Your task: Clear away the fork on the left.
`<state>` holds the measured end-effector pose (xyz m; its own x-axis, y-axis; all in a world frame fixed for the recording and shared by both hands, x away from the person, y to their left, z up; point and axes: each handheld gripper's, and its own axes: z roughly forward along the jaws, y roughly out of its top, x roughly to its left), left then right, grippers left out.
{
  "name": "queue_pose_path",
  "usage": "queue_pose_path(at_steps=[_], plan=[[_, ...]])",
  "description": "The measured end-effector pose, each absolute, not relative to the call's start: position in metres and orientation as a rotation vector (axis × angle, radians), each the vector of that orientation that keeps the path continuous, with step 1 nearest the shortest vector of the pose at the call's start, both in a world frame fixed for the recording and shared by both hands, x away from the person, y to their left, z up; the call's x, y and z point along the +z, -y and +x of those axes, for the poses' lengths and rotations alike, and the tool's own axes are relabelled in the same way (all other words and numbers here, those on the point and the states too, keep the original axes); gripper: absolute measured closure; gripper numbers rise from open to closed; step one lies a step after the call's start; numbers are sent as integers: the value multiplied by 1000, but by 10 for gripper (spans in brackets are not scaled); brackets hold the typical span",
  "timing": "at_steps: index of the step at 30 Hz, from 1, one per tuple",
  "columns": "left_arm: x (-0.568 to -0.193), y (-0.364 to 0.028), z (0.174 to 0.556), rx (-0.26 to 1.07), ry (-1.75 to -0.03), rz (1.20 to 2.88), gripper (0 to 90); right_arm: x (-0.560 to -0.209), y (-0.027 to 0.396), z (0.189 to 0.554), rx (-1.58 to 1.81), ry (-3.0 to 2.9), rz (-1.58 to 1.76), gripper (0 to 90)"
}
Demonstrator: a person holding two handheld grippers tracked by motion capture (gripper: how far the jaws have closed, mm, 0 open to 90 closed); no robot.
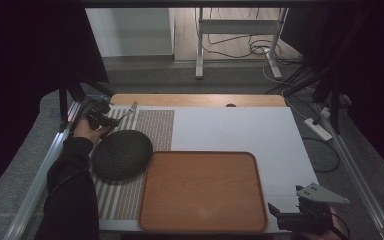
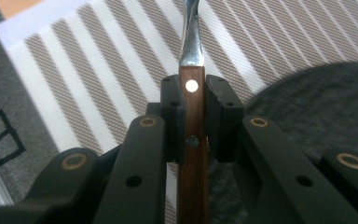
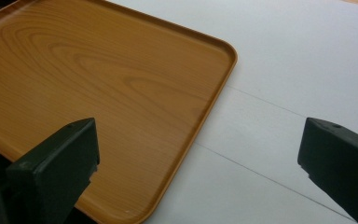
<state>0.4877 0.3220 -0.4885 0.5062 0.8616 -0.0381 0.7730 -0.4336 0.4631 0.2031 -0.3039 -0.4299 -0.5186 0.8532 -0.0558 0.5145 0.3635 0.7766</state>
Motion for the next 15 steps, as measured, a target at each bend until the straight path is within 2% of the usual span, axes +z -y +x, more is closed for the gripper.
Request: queue_pose_path(at_steps=[4, 15], plan=[[-484, -317, 478, 230, -1344, 2303, 777, -430, 304, 203, 996, -2174, 1186, 0], [-476, -299, 438, 198, -1303, 2308, 777, -430, 303, 202, 993, -2177, 1173, 0]])
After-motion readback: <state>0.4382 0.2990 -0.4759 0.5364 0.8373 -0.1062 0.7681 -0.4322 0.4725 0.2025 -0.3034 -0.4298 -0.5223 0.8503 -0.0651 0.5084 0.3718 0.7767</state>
